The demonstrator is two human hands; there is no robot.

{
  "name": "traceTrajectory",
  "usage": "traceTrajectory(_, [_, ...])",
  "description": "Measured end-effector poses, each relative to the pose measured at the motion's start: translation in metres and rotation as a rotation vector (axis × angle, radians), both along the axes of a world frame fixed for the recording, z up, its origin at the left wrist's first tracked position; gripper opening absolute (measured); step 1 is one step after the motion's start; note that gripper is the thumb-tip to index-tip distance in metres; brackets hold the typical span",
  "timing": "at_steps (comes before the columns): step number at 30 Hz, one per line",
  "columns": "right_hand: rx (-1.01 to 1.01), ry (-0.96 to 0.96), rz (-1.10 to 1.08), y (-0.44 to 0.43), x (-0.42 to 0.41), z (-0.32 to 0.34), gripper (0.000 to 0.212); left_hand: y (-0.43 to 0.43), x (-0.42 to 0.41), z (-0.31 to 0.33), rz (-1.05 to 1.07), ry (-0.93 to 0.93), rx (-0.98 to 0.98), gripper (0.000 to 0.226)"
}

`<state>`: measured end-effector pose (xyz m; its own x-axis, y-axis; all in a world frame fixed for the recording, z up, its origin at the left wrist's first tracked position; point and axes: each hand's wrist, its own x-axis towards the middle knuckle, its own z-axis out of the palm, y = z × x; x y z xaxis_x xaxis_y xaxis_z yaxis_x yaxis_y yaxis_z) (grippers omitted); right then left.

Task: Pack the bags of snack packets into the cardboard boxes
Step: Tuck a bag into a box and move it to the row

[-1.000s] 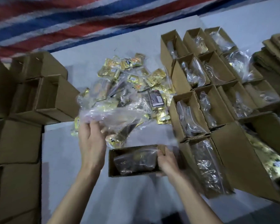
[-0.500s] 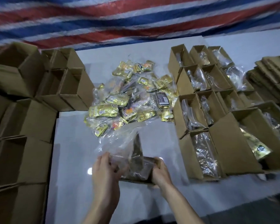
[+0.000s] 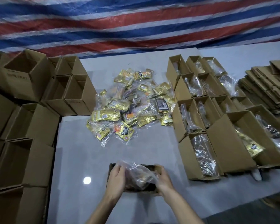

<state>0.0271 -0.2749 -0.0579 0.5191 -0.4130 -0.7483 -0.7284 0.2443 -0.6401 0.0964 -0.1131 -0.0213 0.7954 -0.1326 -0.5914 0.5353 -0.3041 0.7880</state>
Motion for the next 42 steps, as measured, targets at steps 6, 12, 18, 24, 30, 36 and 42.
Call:
traceTrajectory(6, [0.025,0.112,0.031,0.004,-0.001,0.01,0.034,0.006,0.007,-0.013,-0.34,-0.116,0.318,0.021])
traceTrajectory(12, [0.067,0.026,-0.081,0.011,0.003,0.011,0.024,0.009,0.009,-0.02,-0.481,-0.128,0.623,0.031])
traceTrajectory(18, [0.022,-0.106,-0.05,0.025,0.001,0.007,0.063,0.005,0.006,-0.028,-0.571,-0.058,0.715,0.018])
traceTrajectory(24, [-0.237,0.02,0.092,0.019,0.005,0.004,0.051,-0.004,0.006,-0.034,-0.616,-0.026,0.802,0.036])
traceTrajectory(30, [-0.358,0.174,0.185,0.02,0.012,0.002,0.035,-0.012,0.01,-0.038,-0.645,-0.039,0.884,0.042])
traceTrajectory(36, [-0.47,0.3,0.211,0.02,0.024,0.006,0.034,-0.023,0.003,-0.03,-0.694,-0.247,1.011,0.037])
traceTrajectory(42, [-0.351,0.241,0.202,0.012,0.03,0.01,0.04,-0.007,-0.007,-0.026,-0.779,-0.523,0.672,0.047])
